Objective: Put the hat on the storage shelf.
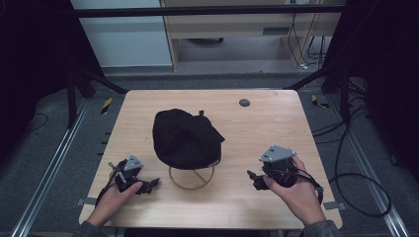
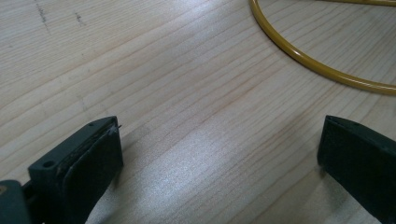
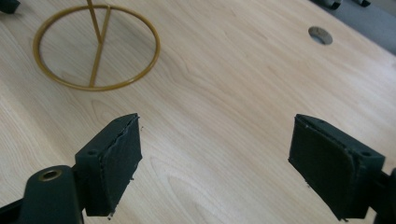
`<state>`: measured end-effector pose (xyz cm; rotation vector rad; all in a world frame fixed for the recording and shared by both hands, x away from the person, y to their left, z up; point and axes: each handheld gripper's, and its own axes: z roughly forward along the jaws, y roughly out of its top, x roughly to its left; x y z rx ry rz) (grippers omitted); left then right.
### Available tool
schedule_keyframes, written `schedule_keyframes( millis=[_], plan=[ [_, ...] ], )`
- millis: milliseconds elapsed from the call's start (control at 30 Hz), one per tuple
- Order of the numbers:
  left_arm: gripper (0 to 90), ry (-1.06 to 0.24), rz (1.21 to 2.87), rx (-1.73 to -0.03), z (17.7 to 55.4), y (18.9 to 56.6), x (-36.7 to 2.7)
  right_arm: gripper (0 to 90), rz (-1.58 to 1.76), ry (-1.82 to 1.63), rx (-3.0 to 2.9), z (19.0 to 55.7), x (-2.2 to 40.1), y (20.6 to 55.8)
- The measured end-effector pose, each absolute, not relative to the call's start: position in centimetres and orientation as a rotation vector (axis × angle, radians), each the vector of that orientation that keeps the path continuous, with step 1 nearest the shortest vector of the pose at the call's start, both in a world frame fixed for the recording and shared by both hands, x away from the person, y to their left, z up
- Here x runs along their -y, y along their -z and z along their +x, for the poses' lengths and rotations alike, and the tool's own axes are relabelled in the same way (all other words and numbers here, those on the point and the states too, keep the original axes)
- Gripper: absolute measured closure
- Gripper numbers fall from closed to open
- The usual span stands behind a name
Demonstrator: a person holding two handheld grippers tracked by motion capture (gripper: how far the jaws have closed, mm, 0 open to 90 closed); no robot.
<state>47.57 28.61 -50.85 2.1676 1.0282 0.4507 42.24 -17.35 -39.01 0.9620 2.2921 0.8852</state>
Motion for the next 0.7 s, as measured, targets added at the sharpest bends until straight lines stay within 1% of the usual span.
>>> schedule_keyframes(
  millis=[200, 533, 700],
  plan=[
    [0.0, -0.450, 2.169, -1.027, 47.6, 50.8, -28.6, 16.5, 1.009, -0.928, -2.292, 42.0, 17.8, 40.9],
    [0.0, -0.453, 2.167, -1.030, 47.5, 50.9, -28.6, 16.0, 1.099, -0.924, -2.341, 42.4, 17.1, 45.4],
    [0.0, -0.452, 2.169, -1.028, 47.5, 50.8, -28.6, 15.8, 1.201, -0.894, -2.332, 43.5, 16.4, 48.4]
  ],
)
